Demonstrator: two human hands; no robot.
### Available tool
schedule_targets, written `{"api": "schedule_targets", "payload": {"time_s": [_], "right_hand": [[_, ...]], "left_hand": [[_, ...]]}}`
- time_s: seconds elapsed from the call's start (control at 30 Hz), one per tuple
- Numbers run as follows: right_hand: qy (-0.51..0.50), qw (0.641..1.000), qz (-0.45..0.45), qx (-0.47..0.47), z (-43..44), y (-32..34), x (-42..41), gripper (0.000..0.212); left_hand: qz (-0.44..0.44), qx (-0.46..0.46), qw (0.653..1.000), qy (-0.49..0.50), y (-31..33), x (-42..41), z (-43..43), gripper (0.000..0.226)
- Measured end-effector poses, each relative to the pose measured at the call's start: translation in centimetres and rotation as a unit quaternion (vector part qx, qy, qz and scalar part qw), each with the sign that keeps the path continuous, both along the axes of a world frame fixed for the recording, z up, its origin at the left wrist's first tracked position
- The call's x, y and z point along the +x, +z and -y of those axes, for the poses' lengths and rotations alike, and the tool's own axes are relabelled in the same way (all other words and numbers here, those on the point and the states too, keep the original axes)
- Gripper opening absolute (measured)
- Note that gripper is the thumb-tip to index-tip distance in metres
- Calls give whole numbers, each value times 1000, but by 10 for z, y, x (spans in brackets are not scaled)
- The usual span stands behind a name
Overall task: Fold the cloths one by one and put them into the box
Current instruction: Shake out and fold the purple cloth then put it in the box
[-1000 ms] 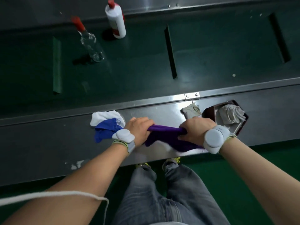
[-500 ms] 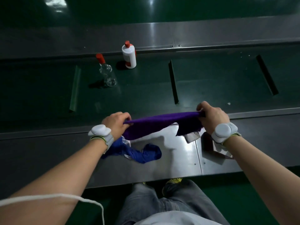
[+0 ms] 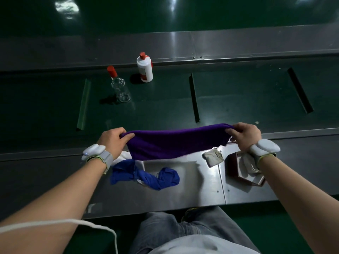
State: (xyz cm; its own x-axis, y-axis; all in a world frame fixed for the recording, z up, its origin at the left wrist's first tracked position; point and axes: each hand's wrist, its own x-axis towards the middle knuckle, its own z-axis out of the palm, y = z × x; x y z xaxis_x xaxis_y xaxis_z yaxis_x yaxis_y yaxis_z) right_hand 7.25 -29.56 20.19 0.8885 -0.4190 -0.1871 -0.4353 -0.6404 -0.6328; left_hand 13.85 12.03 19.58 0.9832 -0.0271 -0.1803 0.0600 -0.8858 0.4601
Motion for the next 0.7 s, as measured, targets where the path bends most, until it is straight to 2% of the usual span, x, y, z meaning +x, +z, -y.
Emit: {"api": "schedule_targets", "payload": {"time_s": [0.1,0.27,0.47,0.6,0.7], "right_hand": [[4,1000,-12,24,6,-7,1,16],[-10,1000,1,-21,8,-15,1,21],[-123,990,22,70,-4,-18,4,27],[-175,970,69,153,-16,-17,7,28],[-167,974,74,135,-20,-19,6,26]], "left_hand": [[29,0,999,-32,-2,1,5,26],[27,3,1000,-15,2,-4,13,20],[31,-47,998,-27,7,-7,24,10],[36,-96,995,-11,7,-7,33,9],[28,-127,991,5,6,-11,38,15]]}}
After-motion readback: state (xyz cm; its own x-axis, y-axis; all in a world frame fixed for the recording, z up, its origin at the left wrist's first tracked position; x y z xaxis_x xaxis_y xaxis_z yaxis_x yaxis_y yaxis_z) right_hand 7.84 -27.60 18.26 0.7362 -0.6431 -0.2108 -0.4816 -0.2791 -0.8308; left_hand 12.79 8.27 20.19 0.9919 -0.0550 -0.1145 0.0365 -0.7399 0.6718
